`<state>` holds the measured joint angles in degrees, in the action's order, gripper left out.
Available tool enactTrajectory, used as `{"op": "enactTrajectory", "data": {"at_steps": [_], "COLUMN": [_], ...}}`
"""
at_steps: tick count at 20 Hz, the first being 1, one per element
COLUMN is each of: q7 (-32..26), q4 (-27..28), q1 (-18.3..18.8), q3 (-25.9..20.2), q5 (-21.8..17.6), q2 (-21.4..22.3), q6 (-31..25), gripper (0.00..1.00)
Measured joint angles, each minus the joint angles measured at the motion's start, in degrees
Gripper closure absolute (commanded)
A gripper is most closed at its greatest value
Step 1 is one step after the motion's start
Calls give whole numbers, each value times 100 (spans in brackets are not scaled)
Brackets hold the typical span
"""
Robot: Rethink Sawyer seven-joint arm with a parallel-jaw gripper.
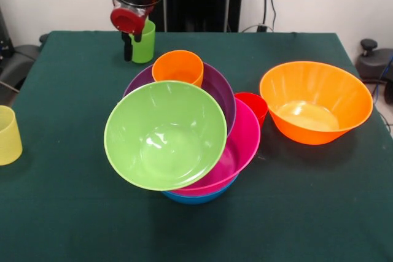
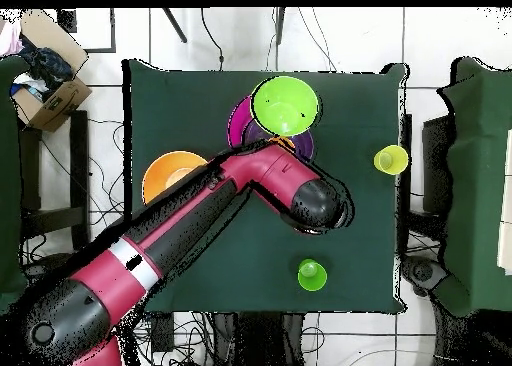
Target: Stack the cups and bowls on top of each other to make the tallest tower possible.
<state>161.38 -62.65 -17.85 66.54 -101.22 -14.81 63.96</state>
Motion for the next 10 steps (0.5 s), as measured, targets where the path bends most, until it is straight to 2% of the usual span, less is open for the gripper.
{"op": "enactTrajectory", "data": {"at_steps": [10], "q7": [-1], "q4": [-1], "q1": [-39], "q3": [-1], "q5": [-23], "q2": [160], "q6": [1], "gripper": [0]}}
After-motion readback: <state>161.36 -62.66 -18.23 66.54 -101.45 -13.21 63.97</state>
